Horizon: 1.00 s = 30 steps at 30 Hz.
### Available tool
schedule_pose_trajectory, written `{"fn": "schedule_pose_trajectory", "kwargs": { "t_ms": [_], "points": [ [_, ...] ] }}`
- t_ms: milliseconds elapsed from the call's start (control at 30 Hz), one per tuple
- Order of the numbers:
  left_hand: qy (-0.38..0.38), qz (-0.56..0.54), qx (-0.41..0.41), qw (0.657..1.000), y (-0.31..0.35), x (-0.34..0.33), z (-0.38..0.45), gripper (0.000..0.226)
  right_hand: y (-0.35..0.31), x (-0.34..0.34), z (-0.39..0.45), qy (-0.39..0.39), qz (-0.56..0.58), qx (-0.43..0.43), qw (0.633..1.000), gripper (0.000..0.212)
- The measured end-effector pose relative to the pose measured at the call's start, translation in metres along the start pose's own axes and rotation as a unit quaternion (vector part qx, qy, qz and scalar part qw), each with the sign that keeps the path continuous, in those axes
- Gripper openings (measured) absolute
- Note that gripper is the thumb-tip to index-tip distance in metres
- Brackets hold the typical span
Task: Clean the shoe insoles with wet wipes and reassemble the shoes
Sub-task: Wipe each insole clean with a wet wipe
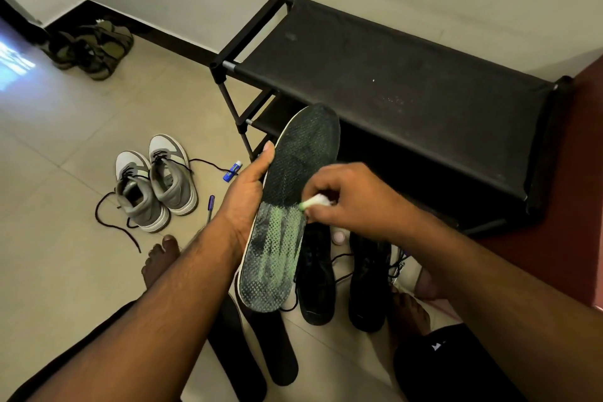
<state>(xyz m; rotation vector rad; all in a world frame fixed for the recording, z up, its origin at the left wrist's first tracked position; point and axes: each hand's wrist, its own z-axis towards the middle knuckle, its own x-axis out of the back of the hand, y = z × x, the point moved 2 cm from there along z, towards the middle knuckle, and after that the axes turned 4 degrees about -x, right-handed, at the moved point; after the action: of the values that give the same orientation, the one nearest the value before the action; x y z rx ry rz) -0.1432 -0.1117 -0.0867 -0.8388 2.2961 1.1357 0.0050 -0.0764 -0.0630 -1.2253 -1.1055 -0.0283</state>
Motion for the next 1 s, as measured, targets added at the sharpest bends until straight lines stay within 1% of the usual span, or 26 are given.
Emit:
{"fn": "schedule_pose_trajectory", "kwargs": {
  "t_ms": [67, 133, 167, 233, 333, 400, 433, 467, 500, 567, 633, 667, 700, 733, 767, 833, 900, 933, 1000],
  "points": [
    [-0.01, -0.013, 0.003, 1.0, -0.002, 0.0, 0.001, 0.052, -0.007, -0.006, -0.002, -0.051, -0.007, 0.051, 0.997, 0.007],
    [-0.02, -0.001, 0.009, 1.0, -0.004, 0.003, 0.003, 0.053, -0.005, -0.004, -0.001, -0.045, -0.016, 0.06, 0.997, 0.006],
    [-0.026, 0.017, 0.012, 0.999, -0.005, 0.005, 0.004, 0.055, -0.001, -0.001, 0.0, -0.022, -0.02, 0.051, 0.998, 0.006],
    [-0.032, 0.062, 0.021, 0.997, -0.007, 0.006, 0.004, 0.054, 0.011, 0.009, 0.004, 0.055, -0.035, 0.002, 0.998, 0.006],
    [-0.03, 0.077, 0.029, 0.996, -0.009, 0.003, 0.003, 0.048, 0.03, 0.024, 0.007, 0.184, -0.046, -0.083, 0.978, 0.008],
    [-0.029, 0.074, 0.03, 0.996, -0.01, 0.002, 0.003, 0.048, 0.032, 0.027, 0.006, 0.236, -0.033, -0.101, 0.966, 0.01],
    [-0.027, 0.074, 0.026, 0.997, -0.01, 0.002, 0.003, 0.049, 0.029, 0.026, 0.005, 0.245, -0.022, -0.095, 0.965, 0.01],
    [-0.026, 0.073, 0.022, 0.997, -0.009, 0.001, 0.003, 0.051, 0.024, 0.024, 0.004, 0.239, -0.011, -0.079, 0.968, 0.01],
    [-0.026, 0.069, 0.018, 0.997, -0.008, 0.001, 0.002, 0.052, 0.018, 0.019, 0.003, 0.212, 0.001, -0.053, 0.976, 0.01],
    [-0.028, 0.048, 0.008, 0.998, -0.006, 0.001, 0.002, 0.051, 0.0, 0.008, 0.0, 0.101, 0.037, 0.009, 0.994, 0.01],
    [-0.032, 0.03, -0.003, 0.999, -0.006, 0.002, 0.001, 0.048, -0.015, -0.002, -0.005, -0.015, 0.059, 0.058, 0.996, 0.011],
    [-0.031, 0.033, -0.007, 0.999, -0.007, 0.002, 0.001, 0.048, -0.018, -0.004, -0.006, -0.045, 0.056, 0.076, 0.995, 0.012],
    [-0.029, 0.044, -0.009, 0.999, -0.008, 0.003, 0.002, 0.048, -0.017, -0.003, -0.006, -0.05, 0.052, 0.087, 0.994, 0.012],
    [-0.029, 0.058, -0.007, 0.998, -0.009, 0.004, 0.002, 0.049, -0.015, 0.0, -0.004, -0.034, 0.051, 0.088, 0.994, 0.012],
    [-0.028, 0.077, -0.002, 0.997, -0.01, 0.004, 0.001, 0.052, -0.01, 0.004, -0.002, 0.002, 0.055, 0.074, 0.996, 0.011],
    [-0.021, 0.122, 0.006, 0.992, -0.012, 0.003, 0.001, 0.064, 0.006, 0.016, 0.002, 0.111, 0.058, 0.003, 0.992, 0.009],
    [-0.021, 0.144, 0.011, 0.989, -0.013, 0.003, 0.0, 0.075, 0.024, 0.031, 0.004, 0.234, 0.044, -0.078, 0.968, 0.008],
    [-0.02, 0.151, 0.011, 0.988, -0.014, 0.003, -0.001, 0.075, 0.032, 0.038, 0.004, 0.283, 0.041, -0.111, 0.952, 0.007],
    [-0.024, 0.163, 0.015, 0.986, -0.015, 0.0, -0.003, 0.064, 0.042, 0.048, 0.003, 0.336, 0.04, -0.15, 0.929, 0.004]
  ]
}}
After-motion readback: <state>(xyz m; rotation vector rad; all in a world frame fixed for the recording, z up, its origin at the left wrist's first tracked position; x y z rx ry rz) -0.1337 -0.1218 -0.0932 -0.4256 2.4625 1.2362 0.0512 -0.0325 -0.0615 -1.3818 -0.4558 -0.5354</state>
